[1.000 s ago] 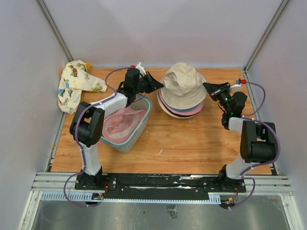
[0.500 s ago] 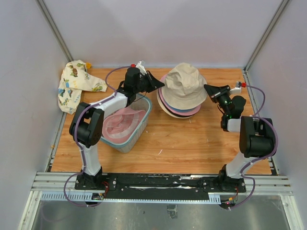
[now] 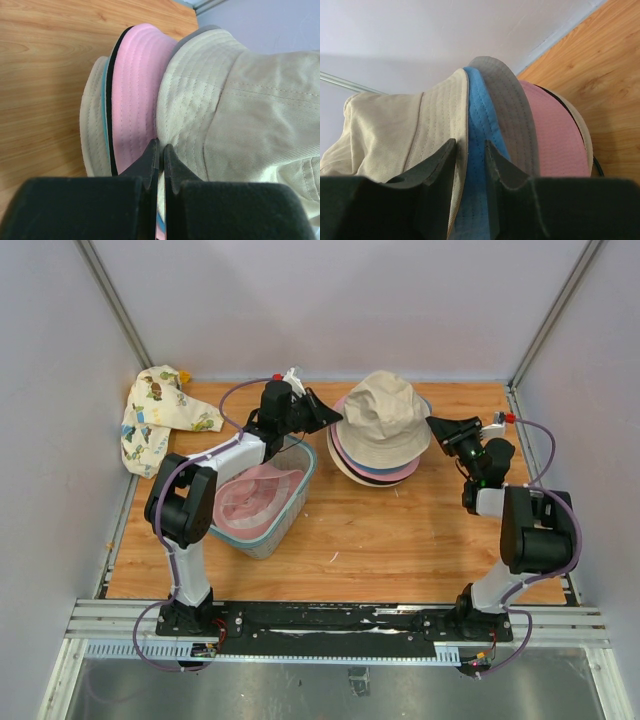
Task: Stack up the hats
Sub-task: Stack the hat on the hat.
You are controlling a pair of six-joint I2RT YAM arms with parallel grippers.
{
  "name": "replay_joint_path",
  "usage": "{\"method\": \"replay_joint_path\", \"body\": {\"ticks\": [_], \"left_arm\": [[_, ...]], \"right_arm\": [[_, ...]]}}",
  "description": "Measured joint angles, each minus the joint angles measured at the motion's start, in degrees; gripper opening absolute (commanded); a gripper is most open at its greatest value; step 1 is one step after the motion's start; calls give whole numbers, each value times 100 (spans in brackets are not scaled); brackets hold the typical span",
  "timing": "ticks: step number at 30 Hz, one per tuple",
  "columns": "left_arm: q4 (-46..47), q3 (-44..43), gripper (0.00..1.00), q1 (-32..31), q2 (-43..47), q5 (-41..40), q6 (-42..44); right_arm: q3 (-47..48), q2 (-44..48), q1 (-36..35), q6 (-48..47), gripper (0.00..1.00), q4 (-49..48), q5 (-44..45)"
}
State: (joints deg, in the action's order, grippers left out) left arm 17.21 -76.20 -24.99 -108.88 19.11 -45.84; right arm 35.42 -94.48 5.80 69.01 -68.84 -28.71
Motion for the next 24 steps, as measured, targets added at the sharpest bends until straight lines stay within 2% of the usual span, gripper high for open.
{"method": "replay_joint_path", "body": {"ticks": [5,9,14,24], "left_arm": [[-20,0,1,0,0,-4,0],[-22,0,0,2,0,-4,0],[-22,2,0,2,0,-7,0],[-61,0,0,2,0,-37,2]], "right_arm": [[2,133,0,-11,27,197,2],[0,256,0,-37,16,363,2],[2,330,-2,-59,11,431,-4],[0,695,-2,-186,7,804,11]]}}
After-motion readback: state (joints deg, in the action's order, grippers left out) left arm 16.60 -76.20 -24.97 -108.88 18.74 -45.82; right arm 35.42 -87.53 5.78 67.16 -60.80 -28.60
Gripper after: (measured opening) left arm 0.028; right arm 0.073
